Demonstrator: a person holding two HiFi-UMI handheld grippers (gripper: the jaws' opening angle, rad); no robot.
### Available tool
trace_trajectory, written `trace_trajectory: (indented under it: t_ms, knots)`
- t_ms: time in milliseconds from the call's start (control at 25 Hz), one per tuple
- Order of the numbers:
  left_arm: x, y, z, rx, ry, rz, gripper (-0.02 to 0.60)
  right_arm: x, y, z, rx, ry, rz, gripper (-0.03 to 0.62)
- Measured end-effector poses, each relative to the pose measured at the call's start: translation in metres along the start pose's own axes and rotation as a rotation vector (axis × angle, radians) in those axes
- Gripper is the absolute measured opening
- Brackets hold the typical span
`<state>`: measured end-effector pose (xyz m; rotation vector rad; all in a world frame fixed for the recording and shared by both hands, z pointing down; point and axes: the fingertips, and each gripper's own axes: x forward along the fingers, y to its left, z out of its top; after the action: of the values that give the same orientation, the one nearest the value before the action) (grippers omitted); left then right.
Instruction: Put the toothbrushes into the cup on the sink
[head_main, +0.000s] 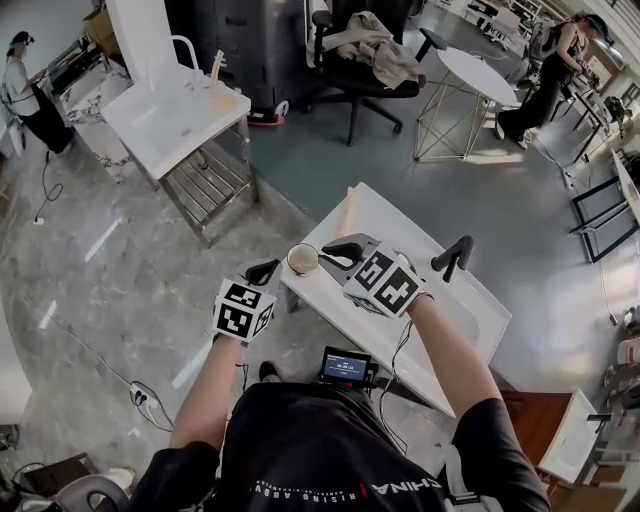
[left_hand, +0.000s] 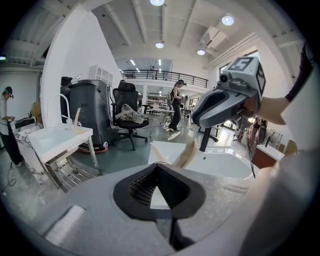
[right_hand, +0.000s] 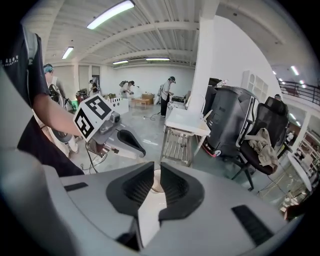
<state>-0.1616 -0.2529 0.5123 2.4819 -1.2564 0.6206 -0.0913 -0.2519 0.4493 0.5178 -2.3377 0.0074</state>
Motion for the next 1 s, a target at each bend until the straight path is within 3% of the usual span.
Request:
trace_trajectory:
  t_ms: [360, 600, 840, 1000]
  knots:
    - [-0.003, 0.0, -0.004, 0.003, 0.0, -0.015, -0.003, -0.011, -0.017, -0.018, 0.026, 0.006, -0.163, 0.011]
    - [-0.003, -0.006, -0.021, 0.006, 0.028, -0.057, -0.003, -0.013, -0.011, -0.055, 0.138, 0.034, -0.247, 0.009]
    - [0.003, -0.026, -0.05, 0.015, 0.081, -0.126, -0.003, -0.009, 0.003, -0.101, 0.317, 0.053, -0.297, 0.009]
    - [0.006, -0.038, -0.062, 0.028, 0.109, -0.173, -0.003, -0.013, 0.007, -0.114, 0.357, 0.064, -0.337, 0.009]
